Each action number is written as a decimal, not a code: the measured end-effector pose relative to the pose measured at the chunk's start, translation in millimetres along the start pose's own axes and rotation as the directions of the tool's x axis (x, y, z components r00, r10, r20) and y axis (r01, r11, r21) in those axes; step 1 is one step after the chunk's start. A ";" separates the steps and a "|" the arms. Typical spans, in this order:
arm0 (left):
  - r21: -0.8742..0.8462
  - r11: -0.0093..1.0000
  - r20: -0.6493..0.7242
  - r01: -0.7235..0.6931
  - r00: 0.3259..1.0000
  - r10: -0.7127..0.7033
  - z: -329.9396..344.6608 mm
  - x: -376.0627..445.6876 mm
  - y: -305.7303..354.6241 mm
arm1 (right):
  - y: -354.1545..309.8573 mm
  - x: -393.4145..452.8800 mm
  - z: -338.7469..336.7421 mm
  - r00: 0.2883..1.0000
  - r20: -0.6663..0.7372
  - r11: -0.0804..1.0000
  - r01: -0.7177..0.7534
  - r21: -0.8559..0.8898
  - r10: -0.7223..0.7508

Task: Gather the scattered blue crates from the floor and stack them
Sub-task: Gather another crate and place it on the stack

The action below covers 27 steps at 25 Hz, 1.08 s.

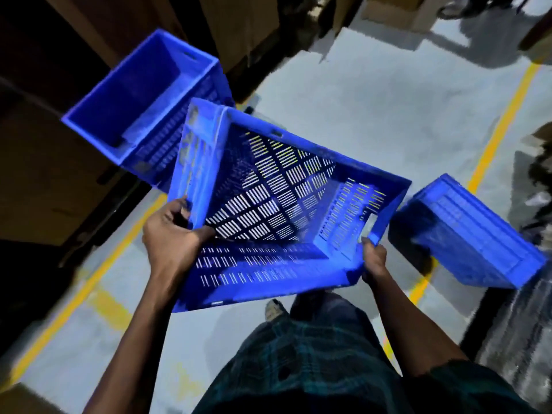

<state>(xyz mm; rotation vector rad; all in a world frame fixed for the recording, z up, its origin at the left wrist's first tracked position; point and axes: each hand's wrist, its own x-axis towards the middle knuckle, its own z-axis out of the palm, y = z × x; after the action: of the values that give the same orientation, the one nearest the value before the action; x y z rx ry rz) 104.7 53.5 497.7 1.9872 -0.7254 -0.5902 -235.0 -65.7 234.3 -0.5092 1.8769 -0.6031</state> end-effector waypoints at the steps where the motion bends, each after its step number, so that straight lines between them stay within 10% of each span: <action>1: 0.008 0.999 -0.058 0.032 0.998 -0.031 -15.2 -5.1 -8.1 | 4.9 -9.3 4.0 0.999 0.029 1.000 0.020 -0.011 -0.019; 13: 0.247 0.881 -0.519 0.404 0.823 -0.232 -152.2 -90.6 -128.5 | -32.6 -140.6 49.6 0.948 0.130 0.903 0.316 -0.291 -0.290; 27: 0.049 0.899 -0.681 0.436 0.673 -0.289 -87.4 -74.2 -111.2 | -180.2 -140.4 79.9 0.839 0.342 0.886 0.462 -0.037 -0.423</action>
<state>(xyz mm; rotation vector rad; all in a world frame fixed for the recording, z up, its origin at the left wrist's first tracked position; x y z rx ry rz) 137.4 202.5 450.3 2.3491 0.0735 0.0149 -97.8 -136.3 420.8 -1.0778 1.4854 -0.6635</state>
